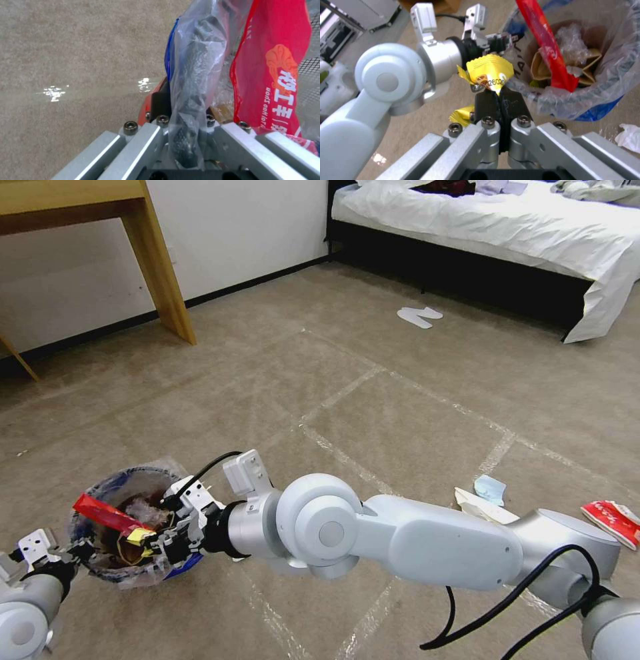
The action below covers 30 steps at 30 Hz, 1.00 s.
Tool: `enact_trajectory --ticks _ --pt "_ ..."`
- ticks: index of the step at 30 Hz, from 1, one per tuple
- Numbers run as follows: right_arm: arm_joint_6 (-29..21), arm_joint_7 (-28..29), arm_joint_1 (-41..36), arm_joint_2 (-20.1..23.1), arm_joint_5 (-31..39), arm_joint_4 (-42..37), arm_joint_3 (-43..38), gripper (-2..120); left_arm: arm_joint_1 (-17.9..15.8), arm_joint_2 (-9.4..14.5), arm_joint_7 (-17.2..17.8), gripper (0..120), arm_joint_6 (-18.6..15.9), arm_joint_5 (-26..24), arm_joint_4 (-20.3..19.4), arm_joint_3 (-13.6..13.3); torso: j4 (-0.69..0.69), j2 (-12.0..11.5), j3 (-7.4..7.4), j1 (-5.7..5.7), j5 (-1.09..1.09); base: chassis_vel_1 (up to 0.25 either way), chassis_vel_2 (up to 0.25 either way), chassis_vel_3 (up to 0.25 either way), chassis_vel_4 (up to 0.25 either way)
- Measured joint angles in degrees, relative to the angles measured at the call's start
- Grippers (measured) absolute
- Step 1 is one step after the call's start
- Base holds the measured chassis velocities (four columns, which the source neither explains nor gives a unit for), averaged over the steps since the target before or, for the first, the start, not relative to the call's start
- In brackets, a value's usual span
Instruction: Pick up the trash bin and place the garbage on the floor into it.
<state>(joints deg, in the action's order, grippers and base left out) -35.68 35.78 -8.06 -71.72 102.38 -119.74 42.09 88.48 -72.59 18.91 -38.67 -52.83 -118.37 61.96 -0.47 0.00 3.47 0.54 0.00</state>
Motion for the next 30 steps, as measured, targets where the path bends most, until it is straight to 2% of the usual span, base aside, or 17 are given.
enact_trajectory --ticks 14,22,30 --pt "-1.26 -0.66 2.38 -2.69 1.3 1.72 4.35 0 -0.28 -0.19 -0.1 0 0.08 0.13 0.43 0.38 0.0 0.0 0.0 0.0 -0.01 0.0 0.0 0.0 0.0" --pt "-1.27 -0.69 2.06 -4.02 -0.28 3.41 6.26 0 -0.24 -0.15 -0.13 0 0.12 -0.04 0.26 0.65 0.0 0.0 0.0 0.0 0.0 0.0 0.0 0.0 0.0" --pt "-1.21 -0.78 3.72 -7.49 -1.7 9.2 7.77 0 -0.02 -0.34 -0.27 0 0.18 0.01 -0.14 0.61 0.0 0.0 0.0 0.0 0.0 0.0 0.0 0.0 0.0"
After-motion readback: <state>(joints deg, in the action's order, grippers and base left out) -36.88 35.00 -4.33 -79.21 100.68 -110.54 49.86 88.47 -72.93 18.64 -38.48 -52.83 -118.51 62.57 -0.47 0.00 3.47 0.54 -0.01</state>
